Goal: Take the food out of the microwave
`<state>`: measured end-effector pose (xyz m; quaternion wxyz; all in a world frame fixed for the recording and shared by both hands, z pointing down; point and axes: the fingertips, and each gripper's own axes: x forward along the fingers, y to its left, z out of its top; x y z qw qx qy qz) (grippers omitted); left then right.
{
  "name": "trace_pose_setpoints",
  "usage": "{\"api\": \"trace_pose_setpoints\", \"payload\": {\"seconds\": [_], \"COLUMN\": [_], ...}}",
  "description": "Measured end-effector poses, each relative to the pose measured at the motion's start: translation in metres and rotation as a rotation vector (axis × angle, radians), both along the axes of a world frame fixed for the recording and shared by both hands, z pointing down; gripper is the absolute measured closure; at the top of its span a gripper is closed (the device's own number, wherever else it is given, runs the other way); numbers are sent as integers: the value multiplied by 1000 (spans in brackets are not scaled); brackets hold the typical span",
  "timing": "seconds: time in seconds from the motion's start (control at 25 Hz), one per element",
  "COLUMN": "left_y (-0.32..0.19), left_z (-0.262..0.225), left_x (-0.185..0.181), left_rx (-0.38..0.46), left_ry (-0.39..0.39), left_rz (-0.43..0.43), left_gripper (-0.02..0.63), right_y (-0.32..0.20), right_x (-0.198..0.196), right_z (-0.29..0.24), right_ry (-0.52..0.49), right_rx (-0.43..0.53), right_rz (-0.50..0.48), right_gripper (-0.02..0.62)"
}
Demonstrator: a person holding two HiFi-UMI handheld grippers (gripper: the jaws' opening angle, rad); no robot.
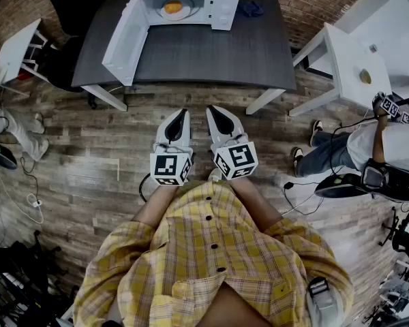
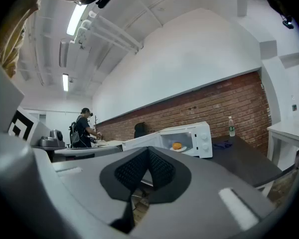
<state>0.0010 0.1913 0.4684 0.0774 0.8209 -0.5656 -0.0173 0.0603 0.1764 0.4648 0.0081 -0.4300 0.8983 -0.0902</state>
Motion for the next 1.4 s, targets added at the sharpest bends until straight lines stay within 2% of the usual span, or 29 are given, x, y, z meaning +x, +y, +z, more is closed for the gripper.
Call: {"api": "trace_pose_setpoints", "payload": {"seconds": [0.48, 0.92, 1.4], "left_y": [2, 4, 15], "left_z": [8, 17, 32], "left_x": [-2, 18, 39], "left_rx": [-7, -16, -45], "left_ry": [-18, -56, -57], "left_rz": [-44, -99, -147], "left_gripper": [607, 607, 607], "right_y": [-1, -3, 5], "right_x": [4, 22, 39], "right_z": [9, 16, 24], "right_ry": [23, 25, 10], "right_rx": [44, 32, 21], "right_rz": [-9, -38, -69], "right_gripper": [592, 592, 592]}}
